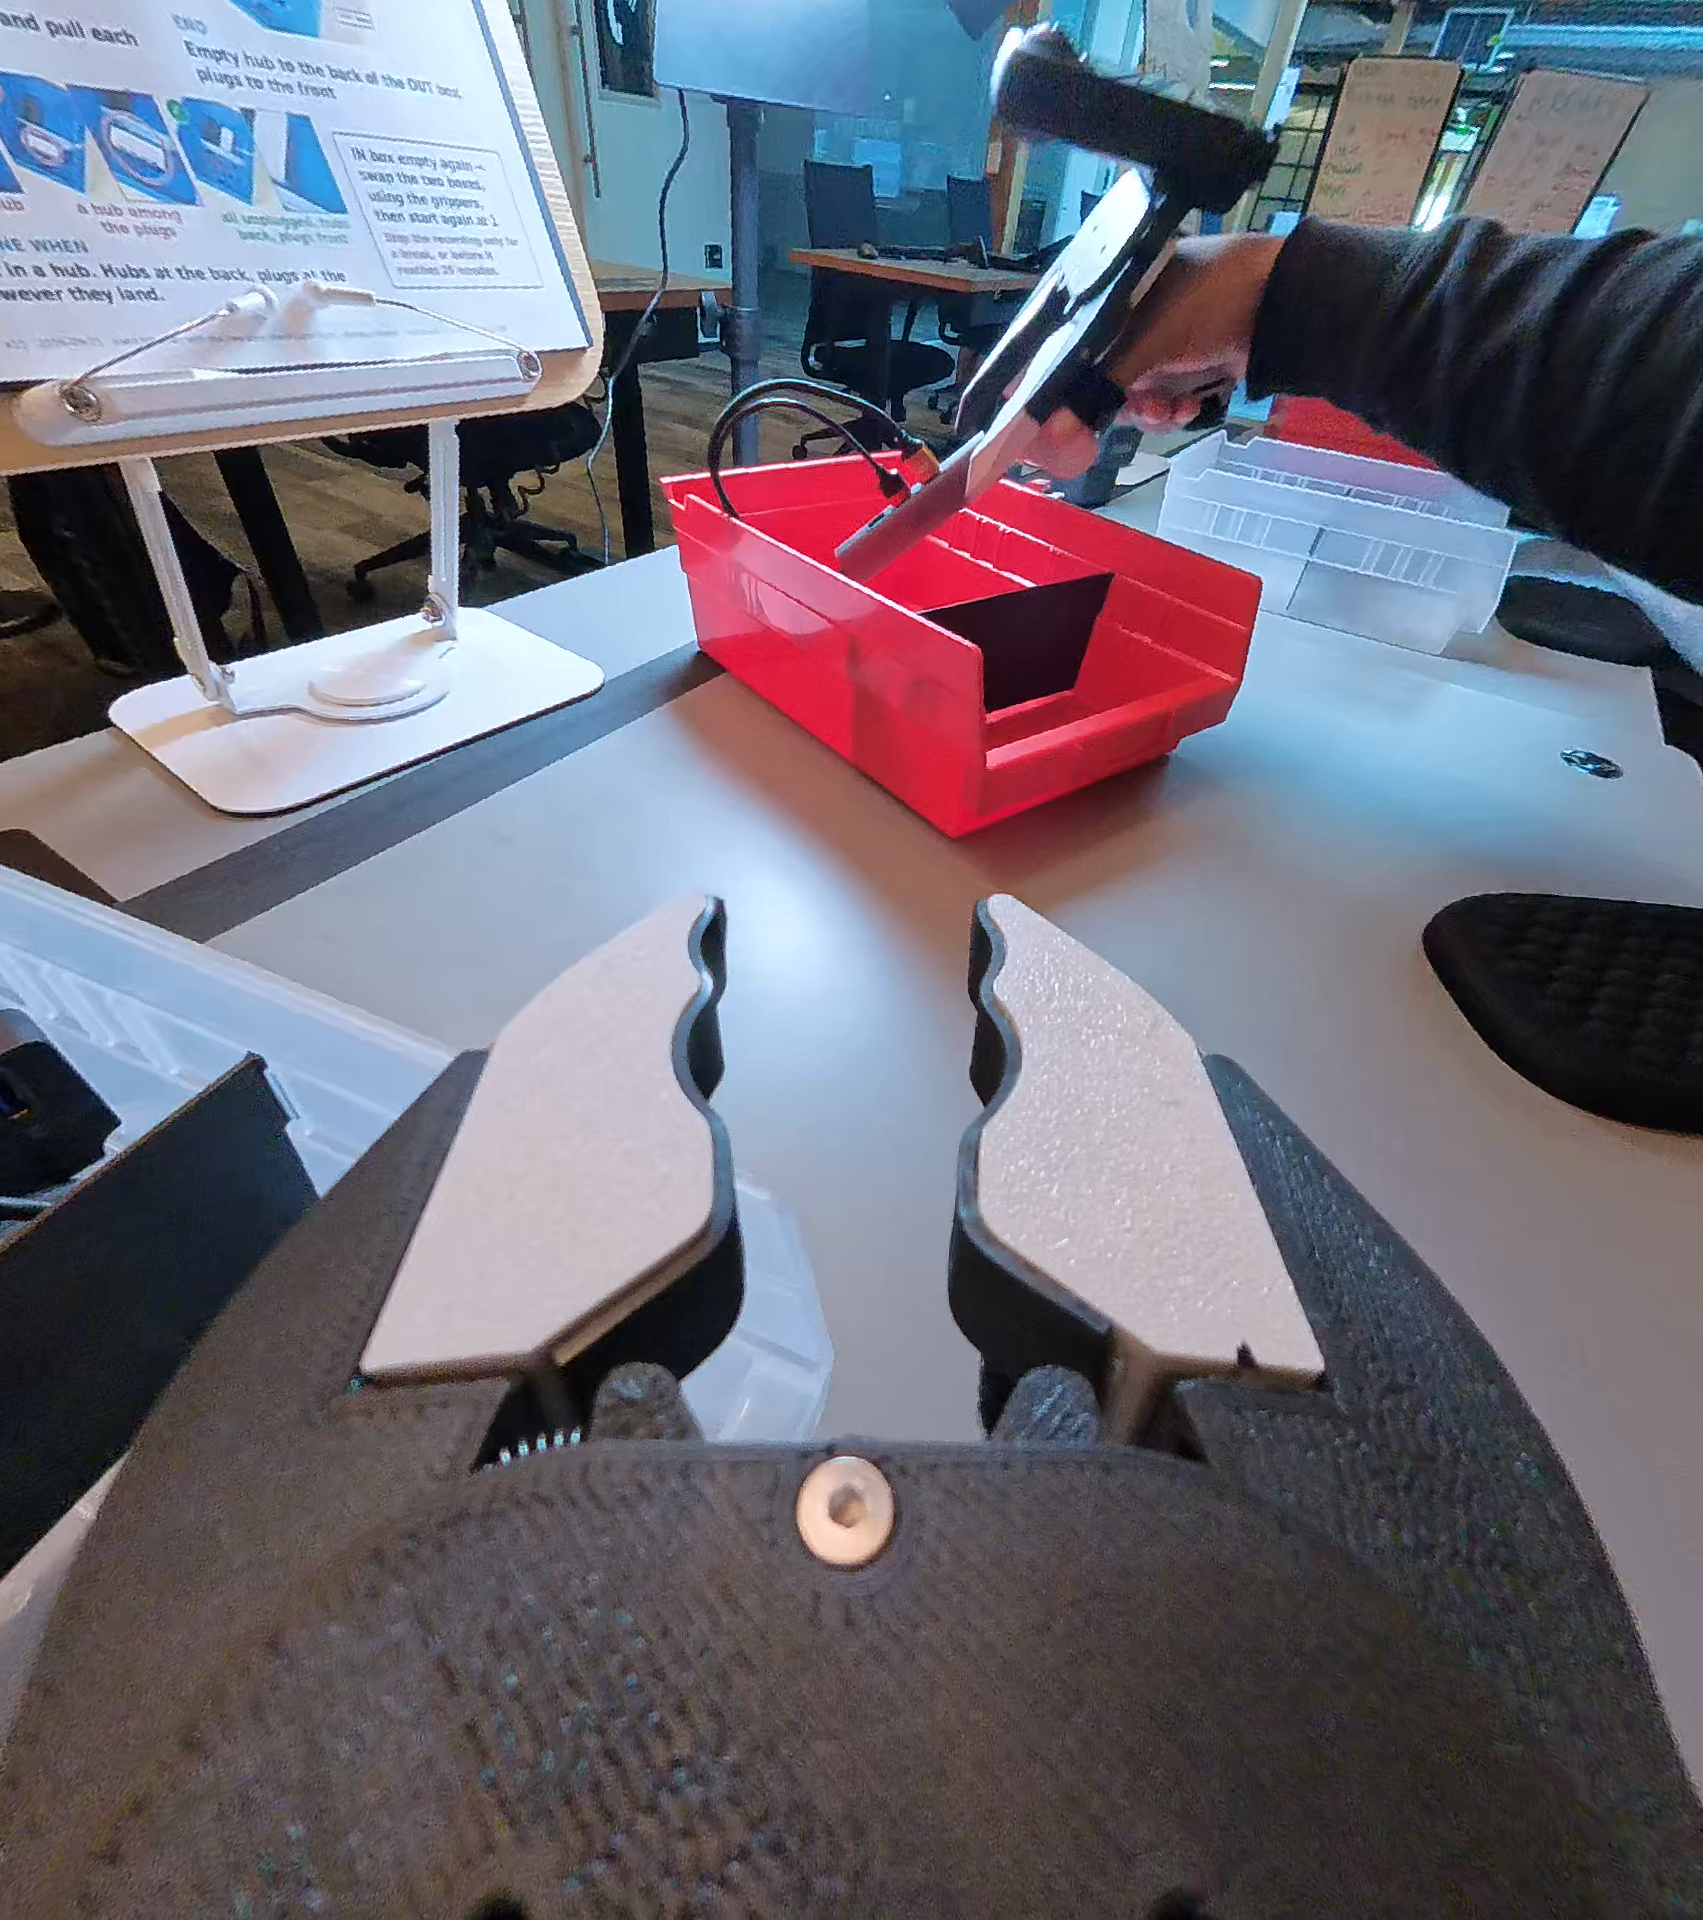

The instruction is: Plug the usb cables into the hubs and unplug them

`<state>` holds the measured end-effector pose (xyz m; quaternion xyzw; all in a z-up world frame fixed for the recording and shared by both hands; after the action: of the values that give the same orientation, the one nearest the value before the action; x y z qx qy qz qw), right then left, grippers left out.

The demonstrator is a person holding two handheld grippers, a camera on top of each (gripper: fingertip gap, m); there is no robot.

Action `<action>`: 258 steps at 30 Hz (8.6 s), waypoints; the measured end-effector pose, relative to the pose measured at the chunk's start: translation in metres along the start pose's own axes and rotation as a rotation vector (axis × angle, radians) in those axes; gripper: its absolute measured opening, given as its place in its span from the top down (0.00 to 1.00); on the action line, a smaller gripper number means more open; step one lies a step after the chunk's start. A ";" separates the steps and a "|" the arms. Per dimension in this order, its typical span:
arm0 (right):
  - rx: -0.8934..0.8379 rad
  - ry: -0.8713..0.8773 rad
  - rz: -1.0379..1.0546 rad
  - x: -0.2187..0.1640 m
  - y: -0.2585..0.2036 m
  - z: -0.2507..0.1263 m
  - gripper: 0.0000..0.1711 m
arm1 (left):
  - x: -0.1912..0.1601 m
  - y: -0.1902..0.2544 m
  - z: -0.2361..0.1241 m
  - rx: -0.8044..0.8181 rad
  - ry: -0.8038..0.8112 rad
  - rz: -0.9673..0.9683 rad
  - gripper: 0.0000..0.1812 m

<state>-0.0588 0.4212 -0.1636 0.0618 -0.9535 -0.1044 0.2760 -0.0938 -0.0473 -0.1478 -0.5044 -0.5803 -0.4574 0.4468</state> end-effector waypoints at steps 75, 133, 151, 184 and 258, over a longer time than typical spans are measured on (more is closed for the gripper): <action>0.420 0.837 -0.166 -0.025 -0.346 -0.071 0.78 | 0.076 -0.166 -0.081 -0.043 -1.505 0.469 0.85; 0.864 0.878 -0.164 0.010 -0.374 -0.119 0.96 | 0.092 0.070 0.044 -0.613 0.164 -0.400 0.86; 1.053 0.910 0.040 0.013 -0.366 -0.128 0.82 | 0.067 0.062 0.059 -0.606 0.343 -0.688 0.85; 0.931 0.886 -0.378 -0.005 -0.381 -0.176 0.86 | -0.007 0.151 0.051 -0.542 -0.199 0.293 0.84; 0.944 1.107 -0.069 0.012 -0.359 -0.152 0.62 | -0.033 0.128 0.046 -0.395 -0.234 0.290 0.67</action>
<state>0.0348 0.0450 -0.1153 0.2481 -0.6152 0.3559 0.6582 0.0342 0.0019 -0.1778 -0.7090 -0.4494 -0.4316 0.3304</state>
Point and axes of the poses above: each gripper's, where its closed fingertips meet, z out along the fingers, x out of its top, y = z × x across the jaws, the point moved 2 cm from there along -z, back along the fingers, and after that the axes turned 1 degree about -x, right-handed, at the moved point
